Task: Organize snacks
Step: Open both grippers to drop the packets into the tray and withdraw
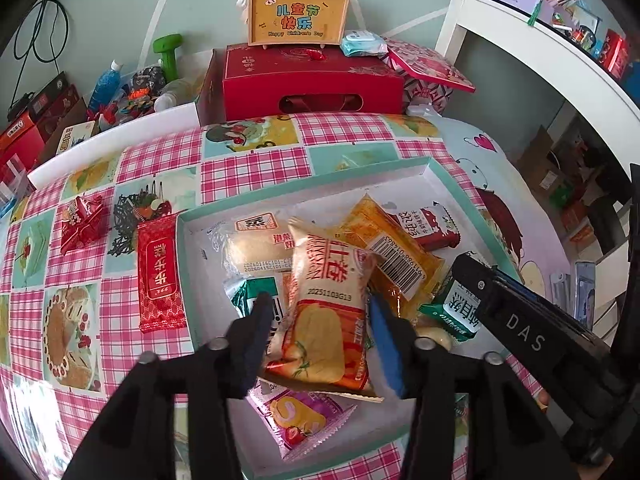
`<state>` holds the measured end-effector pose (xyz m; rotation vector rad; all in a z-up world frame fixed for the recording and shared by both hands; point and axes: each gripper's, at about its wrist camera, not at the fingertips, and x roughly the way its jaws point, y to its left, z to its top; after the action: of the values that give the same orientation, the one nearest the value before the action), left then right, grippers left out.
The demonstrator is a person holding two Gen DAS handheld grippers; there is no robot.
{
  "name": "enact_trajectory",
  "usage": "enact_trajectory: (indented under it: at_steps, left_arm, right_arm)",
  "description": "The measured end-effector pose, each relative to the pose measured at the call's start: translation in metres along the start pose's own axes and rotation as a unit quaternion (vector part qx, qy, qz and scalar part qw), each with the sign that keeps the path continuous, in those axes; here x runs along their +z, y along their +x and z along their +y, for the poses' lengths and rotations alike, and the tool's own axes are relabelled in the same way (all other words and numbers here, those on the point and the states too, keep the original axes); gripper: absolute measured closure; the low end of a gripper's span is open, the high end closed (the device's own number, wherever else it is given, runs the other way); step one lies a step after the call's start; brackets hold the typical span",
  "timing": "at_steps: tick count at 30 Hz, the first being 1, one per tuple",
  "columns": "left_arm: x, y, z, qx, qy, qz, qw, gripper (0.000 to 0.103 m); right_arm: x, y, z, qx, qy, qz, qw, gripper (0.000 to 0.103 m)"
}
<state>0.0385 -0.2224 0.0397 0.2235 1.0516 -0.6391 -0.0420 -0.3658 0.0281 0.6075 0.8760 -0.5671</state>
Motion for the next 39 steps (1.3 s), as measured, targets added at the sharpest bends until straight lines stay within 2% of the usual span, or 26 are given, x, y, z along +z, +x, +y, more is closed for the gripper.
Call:
enact_trajectory:
  at_steps: [8, 9, 10, 12, 13, 16, 21, 28, 33, 39]
  left_arm:
    - [0.003, -0.007, 0.007, 0.017, -0.01, -0.005, 0.9998, 0.046]
    - [0.004, -0.008, 0.009, 0.022, -0.014, -0.005, 0.9997, 0.042]
    - [0.005, -0.009, 0.011, 0.029, -0.02, -0.005, 0.9994, 0.033]
    - [0.005, -0.011, 0.017, 0.047, -0.032, -0.007, 0.9984, 0.028]
    - [0.006, -0.012, 0.02, 0.049, -0.037, -0.008, 0.9981, 0.028]
    - [0.007, -0.015, 0.03, 0.055, -0.057, -0.011, 0.9968, 0.027]
    - [0.006, -0.013, 0.047, 0.085, -0.093, -0.005, 0.9921, 0.023]
    - [0.004, -0.009, 0.065, 0.106, -0.132, 0.001, 0.9856, 0.023]
    - [0.003, -0.006, 0.072, 0.13, -0.15, 0.006, 0.9801, 0.013]
    - [0.0, -0.003, 0.08, 0.149, -0.166, 0.013, 0.9747, 0.013]
  right_arm:
    - [0.0, 0.0, 0.002, -0.003, -0.004, 0.002, 1.0, 0.059]
    - [0.0, 0.0, 0.002, -0.002, -0.005, 0.003, 1.0, 0.057]
    - [0.0, 0.0, 0.002, -0.001, -0.005, 0.003, 1.0, 0.053]
    - [0.0, 0.0, 0.003, 0.001, -0.007, 0.004, 1.0, 0.046]
    - [0.0, 0.0, 0.004, 0.001, -0.008, 0.004, 1.0, 0.042]
    - [0.0, 0.001, 0.006, 0.001, -0.013, 0.005, 1.0, 0.038]
    - [-0.001, 0.002, 0.009, 0.006, -0.021, 0.006, 1.0, 0.03]
    - [-0.002, 0.001, 0.016, 0.009, -0.037, 0.003, 0.999, 0.014]
    - [-0.002, 0.001, 0.022, 0.009, -0.049, -0.001, 0.999, 0.0]
    - [-0.004, 0.002, 0.028, 0.009, -0.063, 0.001, 0.998, 0.0]
